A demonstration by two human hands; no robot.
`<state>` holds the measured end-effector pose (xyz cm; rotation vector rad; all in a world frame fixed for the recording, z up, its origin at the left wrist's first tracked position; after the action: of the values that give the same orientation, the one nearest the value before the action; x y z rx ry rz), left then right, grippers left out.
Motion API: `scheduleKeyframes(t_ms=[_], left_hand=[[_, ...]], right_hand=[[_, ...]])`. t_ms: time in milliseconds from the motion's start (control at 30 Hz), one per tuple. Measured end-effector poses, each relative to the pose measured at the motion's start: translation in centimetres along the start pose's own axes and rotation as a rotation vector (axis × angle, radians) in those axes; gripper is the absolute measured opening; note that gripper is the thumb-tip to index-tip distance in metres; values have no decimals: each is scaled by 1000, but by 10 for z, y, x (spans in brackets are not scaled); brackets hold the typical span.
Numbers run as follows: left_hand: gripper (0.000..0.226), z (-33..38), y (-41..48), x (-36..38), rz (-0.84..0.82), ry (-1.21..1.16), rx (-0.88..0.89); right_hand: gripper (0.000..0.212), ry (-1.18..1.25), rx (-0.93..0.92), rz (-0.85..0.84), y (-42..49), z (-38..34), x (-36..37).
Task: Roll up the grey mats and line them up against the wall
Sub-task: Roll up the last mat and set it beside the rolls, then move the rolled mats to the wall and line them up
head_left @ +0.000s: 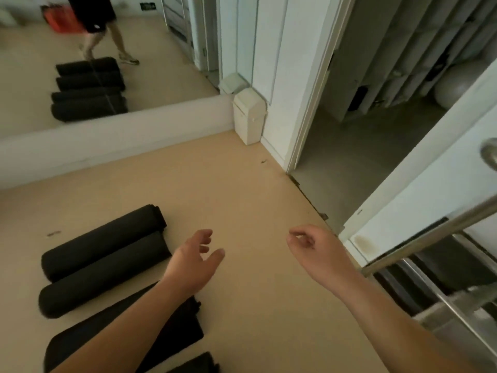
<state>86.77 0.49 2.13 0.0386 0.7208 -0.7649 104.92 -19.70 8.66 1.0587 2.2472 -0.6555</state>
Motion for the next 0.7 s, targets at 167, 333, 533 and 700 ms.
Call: scheduleKeyframes(t_ms=[167, 333, 533, 700], left_hand=[[62, 4, 45, -25, 143, -72, -199], [67, -32, 120, -73, 285, -138, -432], [69, -64, 261, -101, 361, -200, -532], [69, -64, 355, -139, 381, -237, -631]], right_hand=[[20, -43, -86, -226, 123, -46, 18], [17, -38, -185, -411, 243, -111, 86], [14, -29, -259, -564, 393, -188, 183], [12, -53, -273, -715, 478, -260, 233]])
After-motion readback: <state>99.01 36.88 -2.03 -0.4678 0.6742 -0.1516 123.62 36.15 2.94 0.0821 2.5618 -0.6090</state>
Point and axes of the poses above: each hand's wrist, its own y-axis towards the middle knuckle, its own x-axis out of the palm, z = x × y, the point moved 2 cm from there along y, towards the middle knuckle, and after that the axes turned 4 degrees about z, right-handed, at the moved point
